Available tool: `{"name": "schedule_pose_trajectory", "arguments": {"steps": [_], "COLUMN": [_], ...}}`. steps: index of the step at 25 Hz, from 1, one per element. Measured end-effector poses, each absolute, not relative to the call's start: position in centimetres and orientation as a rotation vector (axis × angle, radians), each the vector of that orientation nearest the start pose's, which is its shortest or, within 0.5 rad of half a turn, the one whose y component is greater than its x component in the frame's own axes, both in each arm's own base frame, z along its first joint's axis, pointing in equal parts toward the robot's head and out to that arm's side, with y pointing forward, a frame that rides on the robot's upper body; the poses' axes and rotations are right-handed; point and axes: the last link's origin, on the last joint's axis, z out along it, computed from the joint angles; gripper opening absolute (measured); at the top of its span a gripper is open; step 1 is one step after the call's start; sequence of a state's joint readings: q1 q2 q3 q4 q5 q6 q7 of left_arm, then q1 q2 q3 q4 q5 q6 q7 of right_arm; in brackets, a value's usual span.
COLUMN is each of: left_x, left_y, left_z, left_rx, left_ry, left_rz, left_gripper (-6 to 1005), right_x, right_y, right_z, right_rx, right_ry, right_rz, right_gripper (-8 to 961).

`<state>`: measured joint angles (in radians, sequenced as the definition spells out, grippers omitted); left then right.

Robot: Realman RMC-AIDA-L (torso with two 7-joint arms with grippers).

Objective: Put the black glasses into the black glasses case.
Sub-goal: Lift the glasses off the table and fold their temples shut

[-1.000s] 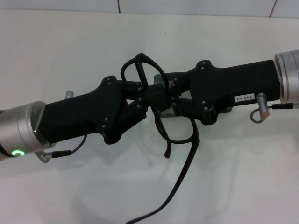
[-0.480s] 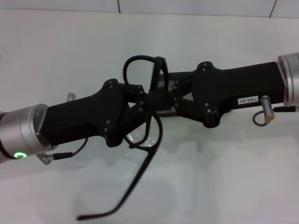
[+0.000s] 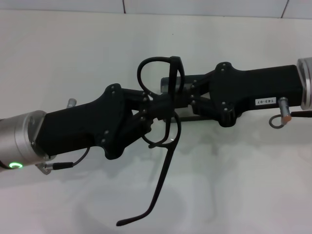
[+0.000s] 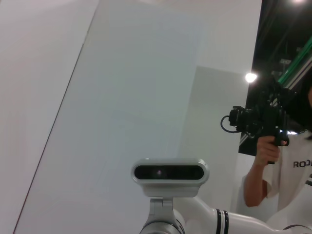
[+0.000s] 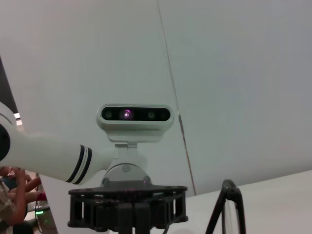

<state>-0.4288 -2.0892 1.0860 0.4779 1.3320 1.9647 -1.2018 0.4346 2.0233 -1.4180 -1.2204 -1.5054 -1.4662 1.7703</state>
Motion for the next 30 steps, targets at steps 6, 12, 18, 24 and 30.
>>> {"name": "schedule_pose_trajectory", "arguments": {"steps": [6, 12, 18, 24, 30], "left_x": [-20.8, -21.3, -21.8, -22.2, -22.3], "left_y": [25.6, 25.6, 25.7, 25.9, 25.9], "left_z": [-0.6, -0.2, 0.4, 1.0, 1.0], "left_rx": [-2.707, -2.694, -2.698, -2.697, -2.712], "left_ry": [-0.371, -0.375, -0.371, -0.359, -0.363], "left_rz": [-1.654, -1.640, -1.613, -1.586, -1.570], "left_gripper": [53, 53, 53, 53, 54], "right_x": [12.8, 13.5, 14.7, 15.5, 15.7], "right_y": [31.5, 31.6, 30.6, 29.5, 29.0], "right_z": [0.7, 3.0, 6.9, 10.0, 12.0], "right_rx": [-2.977, -2.924, -2.859, -2.800, -2.722], "right_ry": [0.273, 0.273, 0.256, 0.204, 0.164], "right_rz": [0.860, 0.913, 1.054, 1.187, 1.301], "right_gripper": [26, 27, 28, 29, 30]}}
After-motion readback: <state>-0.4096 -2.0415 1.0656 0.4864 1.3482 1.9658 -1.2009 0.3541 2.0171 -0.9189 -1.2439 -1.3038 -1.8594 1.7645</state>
